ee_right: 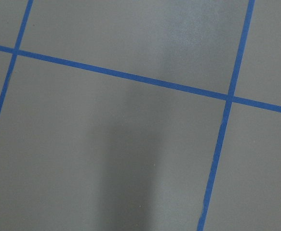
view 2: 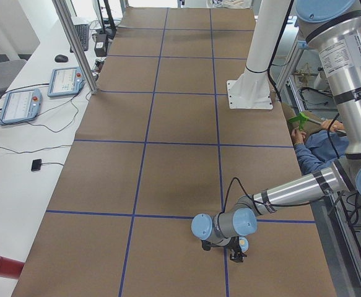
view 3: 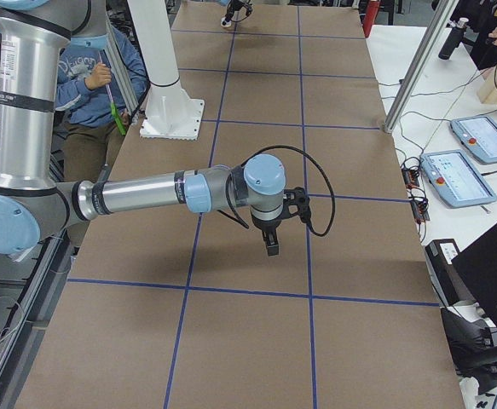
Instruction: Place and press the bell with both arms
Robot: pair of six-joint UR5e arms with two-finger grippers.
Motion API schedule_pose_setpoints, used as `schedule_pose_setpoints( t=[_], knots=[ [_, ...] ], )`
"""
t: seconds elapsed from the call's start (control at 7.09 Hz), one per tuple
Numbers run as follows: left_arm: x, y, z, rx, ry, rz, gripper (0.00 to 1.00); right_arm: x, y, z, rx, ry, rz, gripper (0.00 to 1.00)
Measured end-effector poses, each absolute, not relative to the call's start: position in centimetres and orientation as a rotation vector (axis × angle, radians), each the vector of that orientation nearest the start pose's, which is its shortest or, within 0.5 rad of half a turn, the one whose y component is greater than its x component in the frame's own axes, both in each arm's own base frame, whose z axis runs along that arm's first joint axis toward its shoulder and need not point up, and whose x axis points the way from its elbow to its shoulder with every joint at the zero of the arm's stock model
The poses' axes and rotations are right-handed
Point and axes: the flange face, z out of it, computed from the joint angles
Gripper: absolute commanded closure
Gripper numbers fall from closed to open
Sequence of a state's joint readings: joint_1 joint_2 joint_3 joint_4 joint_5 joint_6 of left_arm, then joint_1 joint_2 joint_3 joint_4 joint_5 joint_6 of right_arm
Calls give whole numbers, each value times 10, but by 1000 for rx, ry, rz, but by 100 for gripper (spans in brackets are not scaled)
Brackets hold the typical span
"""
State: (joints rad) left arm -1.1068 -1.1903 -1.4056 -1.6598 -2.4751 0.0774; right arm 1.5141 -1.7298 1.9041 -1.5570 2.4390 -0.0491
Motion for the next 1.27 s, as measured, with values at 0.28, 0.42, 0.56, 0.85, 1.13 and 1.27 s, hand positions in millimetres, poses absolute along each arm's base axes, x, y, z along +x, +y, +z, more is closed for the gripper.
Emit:
schedule_pose_setpoints(
  t=[0.28,0.42,0.56,0.85,1.13,1.27],
  knots=[
    [57,-236,866,-580,789,294,48,33,-431,559,172,-867,-180,0],
    [58,-236,868,-575,788,285,89,33,-430,559,172,-867,-180,0],
    [59,-236,868,-572,786,275,100,33,-429,559,172,-867,-180,0],
    [67,-244,848,-537,816,285,100,33,-426,561,167,-867,-178,0],
    [78,-254,784,-524,832,283,100,33,-424,565,159,-868,-174,0],
    [84,-261,738,-515,834,288,100,33,-423,566,156,-868,-173,0]
  ],
)
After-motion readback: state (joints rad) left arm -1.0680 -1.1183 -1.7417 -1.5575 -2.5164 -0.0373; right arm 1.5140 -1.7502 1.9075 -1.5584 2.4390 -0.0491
